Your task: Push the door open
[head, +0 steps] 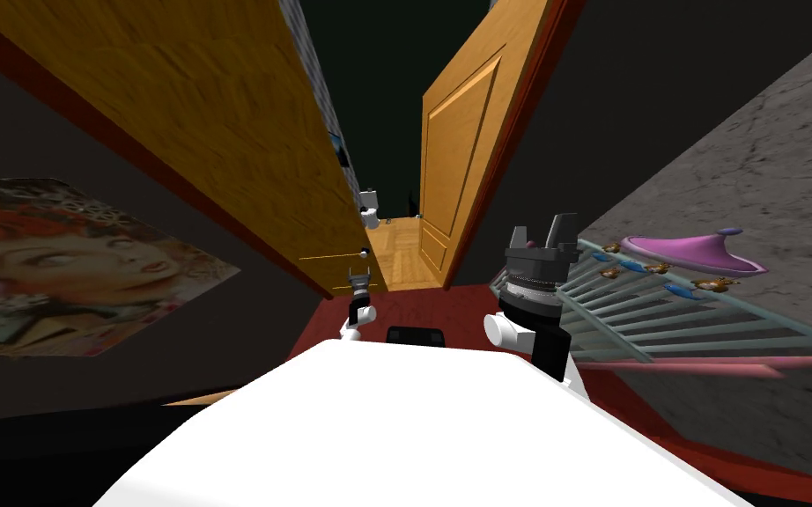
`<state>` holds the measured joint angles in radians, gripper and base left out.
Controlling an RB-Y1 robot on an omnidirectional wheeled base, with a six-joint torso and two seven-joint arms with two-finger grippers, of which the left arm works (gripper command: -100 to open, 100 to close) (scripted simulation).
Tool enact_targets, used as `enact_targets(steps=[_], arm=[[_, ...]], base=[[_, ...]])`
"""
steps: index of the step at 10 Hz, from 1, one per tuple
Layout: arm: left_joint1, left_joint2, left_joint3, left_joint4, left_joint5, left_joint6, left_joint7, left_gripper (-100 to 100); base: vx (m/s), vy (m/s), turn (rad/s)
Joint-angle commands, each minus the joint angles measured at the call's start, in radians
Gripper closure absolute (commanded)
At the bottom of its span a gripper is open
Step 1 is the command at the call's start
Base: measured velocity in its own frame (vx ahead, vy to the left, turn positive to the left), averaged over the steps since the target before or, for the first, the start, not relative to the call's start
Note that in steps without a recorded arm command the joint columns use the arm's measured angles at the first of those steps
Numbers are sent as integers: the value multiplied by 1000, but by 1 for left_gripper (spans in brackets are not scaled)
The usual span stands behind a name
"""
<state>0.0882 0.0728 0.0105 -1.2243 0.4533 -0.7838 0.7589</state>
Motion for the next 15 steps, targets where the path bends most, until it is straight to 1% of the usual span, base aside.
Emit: enact_targets(steps=[1, 7, 10, 11, 12, 13, 15], arm=[[-16, 0, 0, 39, 16, -7, 28, -100], [-72, -17, -5, 183, 64, -41, 113, -100], [-97, -29, -7, 248, 86, -56, 152, -100], [-105, -33, -8, 269, 93, -61, 165, -100], [-114, -37, -9, 291, 101, -66, 178, -100], [-121, -41, -9, 310, 107, -71, 189, -100], [-121, -41, -9, 310, 107, -71, 189, -100]], base=[[33, 122, -146], [16, 139, -141], [5, 127, -140], [8, 147, -119], [22, 25, 41], [5, 5, 17], [-5, -5, -16]])
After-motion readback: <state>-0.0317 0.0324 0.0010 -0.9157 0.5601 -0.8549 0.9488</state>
